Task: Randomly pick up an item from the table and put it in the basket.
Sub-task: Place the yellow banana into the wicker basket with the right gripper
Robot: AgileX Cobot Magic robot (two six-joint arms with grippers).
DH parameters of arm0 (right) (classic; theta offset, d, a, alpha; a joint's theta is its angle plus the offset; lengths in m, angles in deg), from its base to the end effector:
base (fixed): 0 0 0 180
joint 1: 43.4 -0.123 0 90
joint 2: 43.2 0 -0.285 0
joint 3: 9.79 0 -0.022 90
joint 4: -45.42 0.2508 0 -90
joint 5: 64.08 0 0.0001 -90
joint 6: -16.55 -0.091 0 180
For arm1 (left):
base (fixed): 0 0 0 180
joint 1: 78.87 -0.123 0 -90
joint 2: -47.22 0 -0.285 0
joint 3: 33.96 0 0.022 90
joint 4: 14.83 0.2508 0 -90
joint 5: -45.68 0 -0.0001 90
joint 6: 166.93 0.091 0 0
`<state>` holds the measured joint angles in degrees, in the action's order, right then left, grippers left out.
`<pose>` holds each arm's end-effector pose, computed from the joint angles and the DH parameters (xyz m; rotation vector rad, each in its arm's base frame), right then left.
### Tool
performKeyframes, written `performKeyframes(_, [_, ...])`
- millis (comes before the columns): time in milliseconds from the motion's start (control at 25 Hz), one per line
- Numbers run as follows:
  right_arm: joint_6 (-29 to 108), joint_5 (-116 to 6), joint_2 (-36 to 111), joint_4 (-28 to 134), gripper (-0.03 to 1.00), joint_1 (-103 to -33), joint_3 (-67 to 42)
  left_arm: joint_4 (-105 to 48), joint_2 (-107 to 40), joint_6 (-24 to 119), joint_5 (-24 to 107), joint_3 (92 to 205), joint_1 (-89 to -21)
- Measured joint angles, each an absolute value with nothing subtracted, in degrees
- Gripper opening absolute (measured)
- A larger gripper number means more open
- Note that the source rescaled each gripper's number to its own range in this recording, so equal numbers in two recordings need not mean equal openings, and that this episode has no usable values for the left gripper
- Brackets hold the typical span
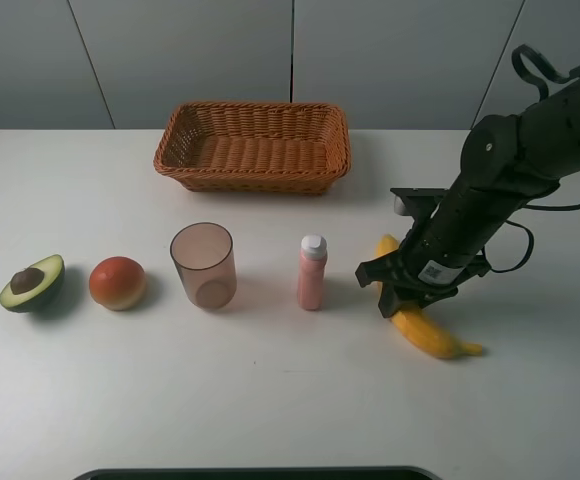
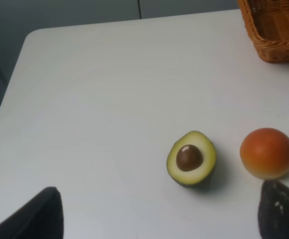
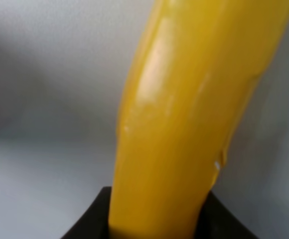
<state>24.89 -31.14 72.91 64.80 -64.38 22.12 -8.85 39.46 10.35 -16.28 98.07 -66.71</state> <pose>0.2534 0.1148 0.0883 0.3481 -3.0733 -0.2760 -0.0053 0.0097 0.2789 0.1619 2.0434 -0.0366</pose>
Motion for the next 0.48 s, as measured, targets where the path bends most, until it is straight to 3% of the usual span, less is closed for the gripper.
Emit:
performKeyframes(240, [21.3, -23.4, 68.9, 57.0, 0.0, -64.5, 20.0, -8.8, 39.5, 10.4, -16.3, 98.1, -66.7])
performKeyframes(480, [21.9, -7.6, 57.4, 45.9, 0.0, -64.5, 5.7, -8.8, 39.5, 10.4, -16.3, 98.1, -66.7])
